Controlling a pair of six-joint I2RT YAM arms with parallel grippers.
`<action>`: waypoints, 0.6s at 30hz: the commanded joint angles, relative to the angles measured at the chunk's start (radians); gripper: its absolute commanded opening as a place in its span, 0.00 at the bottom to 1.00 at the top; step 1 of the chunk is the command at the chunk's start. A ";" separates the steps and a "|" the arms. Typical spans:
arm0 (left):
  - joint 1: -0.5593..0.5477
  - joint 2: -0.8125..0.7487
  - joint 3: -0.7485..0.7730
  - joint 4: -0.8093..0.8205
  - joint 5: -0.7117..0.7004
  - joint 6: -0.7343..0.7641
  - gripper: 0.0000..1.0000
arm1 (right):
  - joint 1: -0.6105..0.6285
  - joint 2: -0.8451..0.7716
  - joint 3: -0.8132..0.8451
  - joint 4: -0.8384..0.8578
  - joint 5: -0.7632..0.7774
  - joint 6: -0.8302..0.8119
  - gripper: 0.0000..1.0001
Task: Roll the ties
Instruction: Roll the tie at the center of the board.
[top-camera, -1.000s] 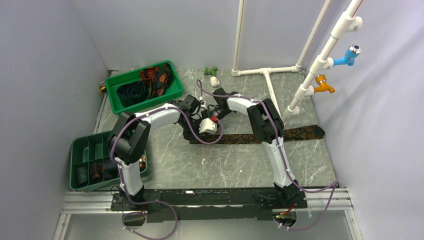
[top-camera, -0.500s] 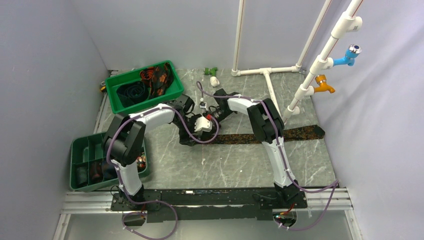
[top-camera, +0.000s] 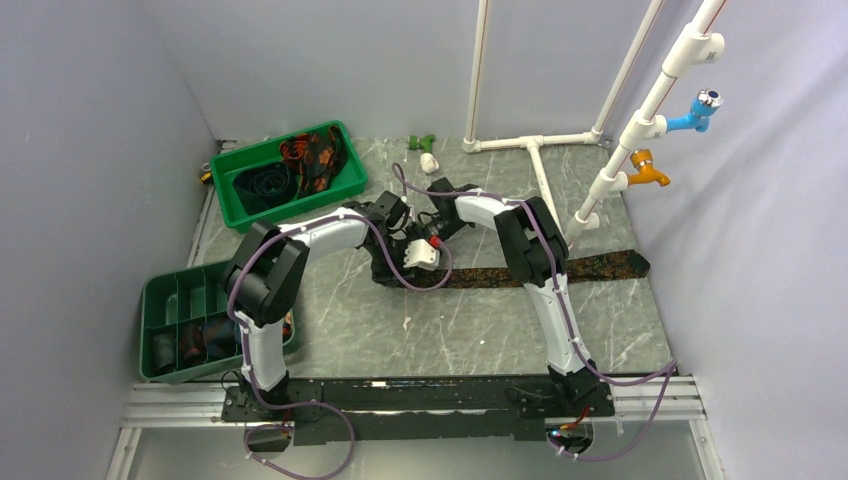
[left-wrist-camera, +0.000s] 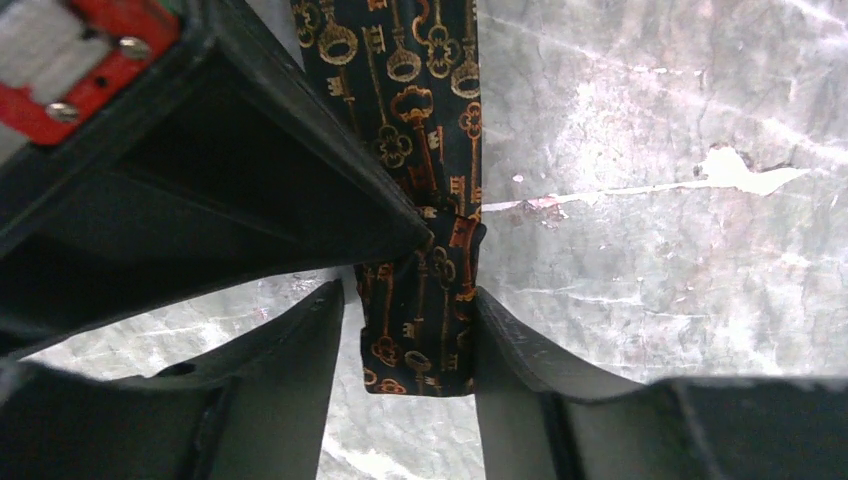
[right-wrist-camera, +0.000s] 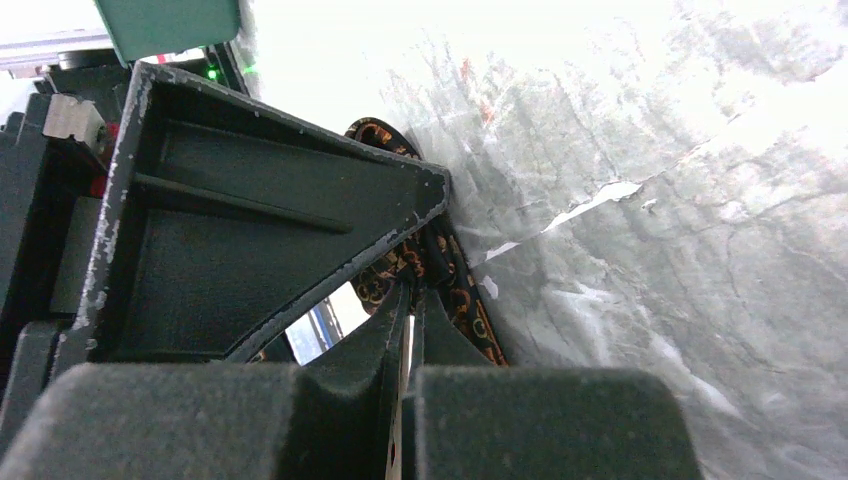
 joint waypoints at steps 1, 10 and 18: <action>-0.017 0.015 -0.008 -0.038 -0.028 0.018 0.47 | -0.004 -0.042 0.014 -0.004 -0.008 -0.016 0.00; -0.017 0.014 -0.015 -0.028 -0.034 -0.018 0.36 | 0.000 -0.086 -0.031 0.070 -0.114 0.116 0.50; -0.018 0.007 -0.030 -0.016 -0.043 -0.035 0.36 | 0.022 -0.050 -0.030 0.110 -0.114 0.157 0.42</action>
